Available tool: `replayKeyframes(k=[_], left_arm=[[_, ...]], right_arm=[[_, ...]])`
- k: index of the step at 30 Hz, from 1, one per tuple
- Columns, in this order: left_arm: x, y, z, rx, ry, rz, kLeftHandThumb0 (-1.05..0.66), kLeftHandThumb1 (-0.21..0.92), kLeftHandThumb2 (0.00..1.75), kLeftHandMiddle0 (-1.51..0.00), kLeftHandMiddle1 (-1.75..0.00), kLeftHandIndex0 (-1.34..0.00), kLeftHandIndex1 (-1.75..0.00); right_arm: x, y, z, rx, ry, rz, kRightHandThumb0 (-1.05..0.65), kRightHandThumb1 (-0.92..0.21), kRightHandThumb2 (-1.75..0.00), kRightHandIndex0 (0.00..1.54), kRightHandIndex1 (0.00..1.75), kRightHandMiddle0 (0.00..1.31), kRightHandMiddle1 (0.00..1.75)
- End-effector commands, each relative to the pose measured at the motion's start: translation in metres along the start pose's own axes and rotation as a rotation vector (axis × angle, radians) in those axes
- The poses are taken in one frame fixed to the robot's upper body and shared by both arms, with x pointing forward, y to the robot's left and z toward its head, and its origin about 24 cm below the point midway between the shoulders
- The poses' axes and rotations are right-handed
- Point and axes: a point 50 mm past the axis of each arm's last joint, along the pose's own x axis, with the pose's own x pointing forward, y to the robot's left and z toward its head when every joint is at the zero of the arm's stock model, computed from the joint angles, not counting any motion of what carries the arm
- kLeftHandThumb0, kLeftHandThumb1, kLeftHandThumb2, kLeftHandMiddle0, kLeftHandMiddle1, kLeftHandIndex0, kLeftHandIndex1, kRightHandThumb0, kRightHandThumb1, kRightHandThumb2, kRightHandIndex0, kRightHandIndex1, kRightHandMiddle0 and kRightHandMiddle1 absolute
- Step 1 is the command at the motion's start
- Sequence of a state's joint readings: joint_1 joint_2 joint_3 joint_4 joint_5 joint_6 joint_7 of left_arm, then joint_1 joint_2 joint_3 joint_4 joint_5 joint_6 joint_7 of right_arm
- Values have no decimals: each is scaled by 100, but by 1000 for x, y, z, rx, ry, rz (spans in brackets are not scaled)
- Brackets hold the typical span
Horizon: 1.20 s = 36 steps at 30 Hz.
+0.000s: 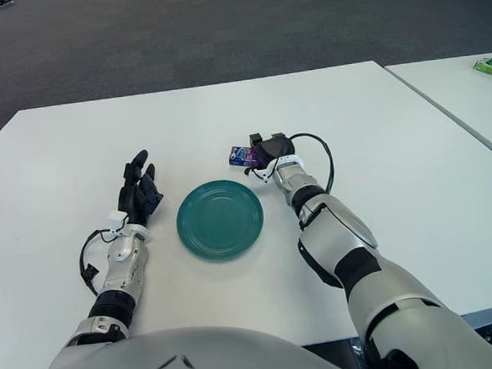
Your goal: Put the gum into the plate.
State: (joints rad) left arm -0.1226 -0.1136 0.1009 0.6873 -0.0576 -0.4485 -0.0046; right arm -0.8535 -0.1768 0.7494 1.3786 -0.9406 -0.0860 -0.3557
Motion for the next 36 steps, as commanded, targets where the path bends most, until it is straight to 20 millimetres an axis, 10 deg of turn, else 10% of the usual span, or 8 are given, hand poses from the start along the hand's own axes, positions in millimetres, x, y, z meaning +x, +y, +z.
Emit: replayKeyframes(k=[1,21,36], left_arm=[[-29,-5,-41,-50,187,45,-85,92,92,-24,-1,-2,-64],[-31,-7,-42,-34,179,64,-84,92,93,-27,-1,-4,-69],[-32,-6,-45,-46,197,68,-84,92,91,-27,0,-2,-70]], right_arm=[[-7,17,-2,-46,-9,84,-59,-92,-66,72,170,42,171],[11,-41,-6,-138,-115,-81,-48,-92,-68,88,175,55,175],[14,-120,-24,481,-71,-519,-50,-92,-62,93,175,69,175]])
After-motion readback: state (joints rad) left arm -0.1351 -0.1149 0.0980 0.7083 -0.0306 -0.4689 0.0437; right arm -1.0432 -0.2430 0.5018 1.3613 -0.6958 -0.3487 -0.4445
